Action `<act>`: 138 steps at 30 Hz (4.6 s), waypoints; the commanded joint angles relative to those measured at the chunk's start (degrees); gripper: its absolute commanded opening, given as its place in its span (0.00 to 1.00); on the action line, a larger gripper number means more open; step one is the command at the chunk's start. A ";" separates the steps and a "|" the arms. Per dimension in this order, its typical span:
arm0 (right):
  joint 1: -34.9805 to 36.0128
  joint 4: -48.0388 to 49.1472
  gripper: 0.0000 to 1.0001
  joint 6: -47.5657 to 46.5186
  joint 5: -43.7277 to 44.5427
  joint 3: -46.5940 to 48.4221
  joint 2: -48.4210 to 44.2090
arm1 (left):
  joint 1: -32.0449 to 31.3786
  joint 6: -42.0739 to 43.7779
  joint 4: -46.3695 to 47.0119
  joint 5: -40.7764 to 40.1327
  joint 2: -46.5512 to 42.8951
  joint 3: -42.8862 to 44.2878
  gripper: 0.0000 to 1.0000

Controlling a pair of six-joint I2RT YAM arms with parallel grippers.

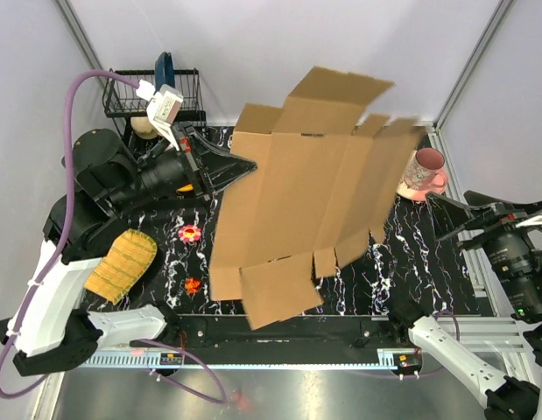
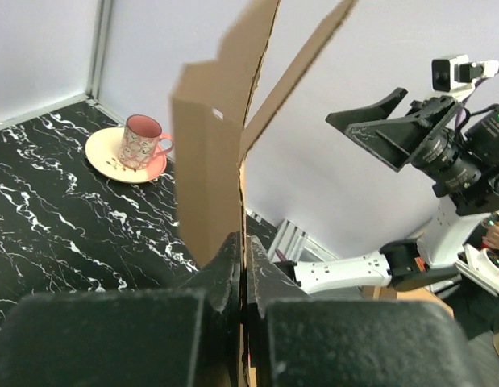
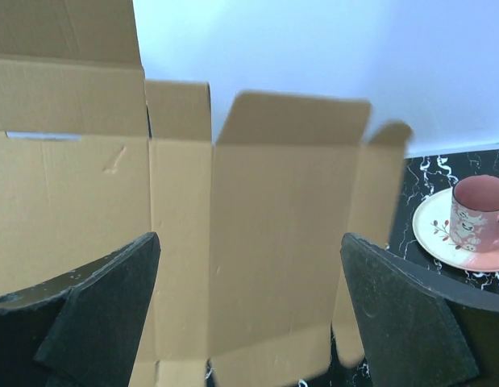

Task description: Fold the paper box

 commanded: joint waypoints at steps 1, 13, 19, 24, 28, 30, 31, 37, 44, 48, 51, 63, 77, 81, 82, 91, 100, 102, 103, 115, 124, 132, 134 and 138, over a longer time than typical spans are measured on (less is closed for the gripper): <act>0.02 -1.08 1.00 -1.49 0.68 1.52 -1.48 | 8.37 -3.08 4.66 19.63 -0.71 -3.22 0.01; 0.02 -0.03 1.00 1.41 -0.12 -10.42 -5.70 | 25.54 -0.01 -0.10 24.39 32.66 1.67 0.37; 0.02 0.32 1.00 2.38 -1.08 -16.13 -5.88 | 27.91 -3.24 0.87 16.84 49.11 15.38 0.76; -0.07 3.39 1.00 3.96 -3.54 -21.85 -4.56 | 28.53 -6.50 11.47 -1.25 39.93 8.33 0.99; 0.02 7.51 1.00 5.37 -4.69 -26.86 -3.68 | 22.92 -12.19 21.34 -22.84 15.81 -15.58 0.99; 0.02 8.93 1.00 5.63 -5.21 -28.53 -3.15 | 17.06 -18.25 19.69 -39.98 7.77 -29.91 0.99; 0.02 10.07 1.00 5.81 -5.30 -28.98 -2.98 | 14.32 -28.99 16.98 -46.57 0.77 -34.22 0.99; 0.02 12.71 1.00 7.65 -9.17 -30.21 -0.34 | 0.86 -63.41 -2.52 -62.08 -16.17 -56.59 0.99; 0.02 16.75 1.00 11.08 -12.07 -35.47 0.28 | -2.93 -84.38 -37.55 -61.49 -6.25 -52.52 0.99; -0.07 19.91 1.00 12.31 -13.56 -38.20 2.73 | -2.50 -84.91 -32.45 -63.50 -9.39 -58.78 0.99; 0.02 24.29 1.00 13.63 -14.09 -40.31 6.77 | 0.57 -82.02 -30.15 -63.60 -11.42 -60.80 0.99; -0.24 44.16 1.00 -4.00 -8.91 -29.34 47.17 | 9.11 -48.40 -5.21 -53.94 -24.69 -67.05 0.99; -9.64 49.28 1.00 -20.65 -37.96 -11.51 72.69 | 9.28 -35.26 0.08 -37.06 -37.87 -71.79 0.99; -15.79 42.71 1.00 -16.97 -54.23 -5.70 80.93 | 9.28 -34.11 -0.45 -35.30 -40.78 -73.02 0.99; -16.41 41.73 1.00 -16.96 -56.87 -4.65 81.74 | 9.19 -34.02 -0.36 -35.03 -41.22 -73.54 0.99; -15.36 35.74 1.00 -17.22 -61.81 0.37 88.52 | 9.28 -32.61 3.24 -32.66 -38.59 -75.57 0.99; -12.02 32.67 0.75 -17.22 -53.66 1.87 94.05 | 9.28 -32.96 4.74 -31.16 -37.01 -76.01 0.99; -12.02 32.67 0.65 -17.13 -52.94 1.61 94.58 | 9.28 -32.61 4.74 -31.08 -36.92 -75.75 0.99; -12.02 32.75 0.52 -16.96 -52.24 1.43 94.50 | 9.28 -32.52 4.74 -31.08 -36.66 -75.75 0.99; -14.13 38.29 0.00 -5.54 -32.22 -10.41 76.05 | 9.28 -26.20 5.09 -37.84 -32.18 -66.53 0.99; -14.75 35.83 0.00 -0.17 -22.80 -26.66 59.27 | 9.28 -23.03 10.89 -40.39 -25.50 -62.65 0.99; -14.92 31.53 0.00 4.04 -17.52 -35.74 40.63 | 9.37 -21.98 14.05 -40.48 -20.05 -61.60 0.99; -14.83 30.65 0.00 7.54 -15.87 -36.89 37.74 | 9.46 -20.93 14.41 -41.27 -18.03 -60.99 0.99; -14.83 28.72 0.00 13.97 -10.33 -38.47 34.12 | 10.59 -19.60 13.18 -43.11 -12.51 -59.49 0.99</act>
